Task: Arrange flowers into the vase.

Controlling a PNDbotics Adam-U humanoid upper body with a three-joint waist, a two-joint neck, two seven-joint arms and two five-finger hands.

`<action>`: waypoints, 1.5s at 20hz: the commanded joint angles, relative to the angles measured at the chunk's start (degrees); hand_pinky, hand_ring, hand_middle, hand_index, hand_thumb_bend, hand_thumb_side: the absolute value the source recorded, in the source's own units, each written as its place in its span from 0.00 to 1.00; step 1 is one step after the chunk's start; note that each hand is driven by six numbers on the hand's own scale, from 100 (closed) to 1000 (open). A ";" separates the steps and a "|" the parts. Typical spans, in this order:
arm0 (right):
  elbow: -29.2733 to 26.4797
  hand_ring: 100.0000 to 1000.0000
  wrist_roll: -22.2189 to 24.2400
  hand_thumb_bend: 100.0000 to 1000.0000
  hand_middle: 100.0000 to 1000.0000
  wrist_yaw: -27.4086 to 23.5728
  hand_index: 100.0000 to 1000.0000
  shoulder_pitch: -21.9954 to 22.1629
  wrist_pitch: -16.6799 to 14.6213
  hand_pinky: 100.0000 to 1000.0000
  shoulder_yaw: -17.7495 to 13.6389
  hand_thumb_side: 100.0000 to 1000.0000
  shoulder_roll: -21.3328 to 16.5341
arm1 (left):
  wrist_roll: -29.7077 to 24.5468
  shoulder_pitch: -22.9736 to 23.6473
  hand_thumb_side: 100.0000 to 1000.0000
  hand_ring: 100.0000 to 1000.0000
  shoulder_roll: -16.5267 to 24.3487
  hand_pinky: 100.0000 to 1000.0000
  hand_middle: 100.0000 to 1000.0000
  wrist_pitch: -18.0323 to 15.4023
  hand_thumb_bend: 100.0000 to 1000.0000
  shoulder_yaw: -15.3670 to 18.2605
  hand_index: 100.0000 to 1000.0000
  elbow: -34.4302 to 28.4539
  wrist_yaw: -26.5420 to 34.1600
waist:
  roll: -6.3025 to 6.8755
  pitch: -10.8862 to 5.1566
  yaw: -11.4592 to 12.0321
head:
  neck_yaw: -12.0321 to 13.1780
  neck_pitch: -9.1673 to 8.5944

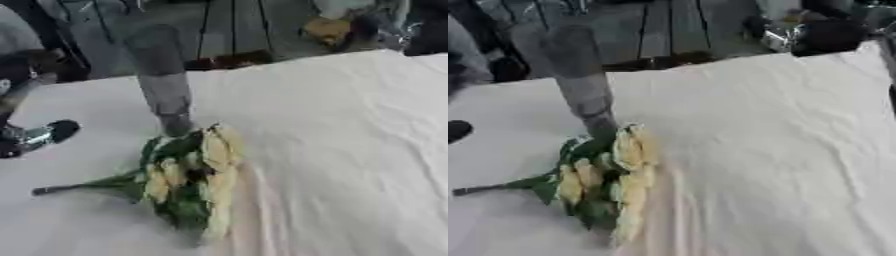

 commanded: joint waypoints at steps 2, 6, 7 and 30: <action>-1.20 0.95 -0.87 0.16 0.91 -0.70 0.91 -0.86 0.65 0.82 -0.37 1.00 -0.91 | -3.32 -3.06 0.84 0.97 1.42 0.93 1.00 1.38 0.39 -4.08 1.00 -0.41 -0.64 | -0.44 -0.72 -0.21 | -0.12 -0.22; -1.19 0.95 -1.35 0.17 0.91 -0.66 0.91 -0.84 1.00 0.82 -0.51 1.00 -0.97 | -6.80 -5.51 0.86 0.97 0.51 0.93 1.00 0.57 0.47 -6.91 1.00 0.17 -2.47 | -0.63 -0.46 -0.36 | -0.08 -1.48; -1.18 0.95 -1.40 0.17 0.91 -0.67 0.91 -0.81 1.05 0.82 -0.54 1.00 -0.98 | -7.74 -6.08 0.86 0.97 0.34 0.93 1.00 0.20 0.47 -7.44 1.00 0.31 -2.86 | -0.65 -0.43 -0.34 | -0.13 -1.63; -0.56 0.95 -1.43 0.18 0.91 -0.80 0.90 -0.82 1.06 0.82 -0.82 1.00 -0.49 | -20.41 -9.96 0.72 0.94 -2.04 0.91 0.96 -3.94 0.32 -12.82 1.00 3.78 -6.56 | -0.85 0.14 -1.05 | 0.58 -1.37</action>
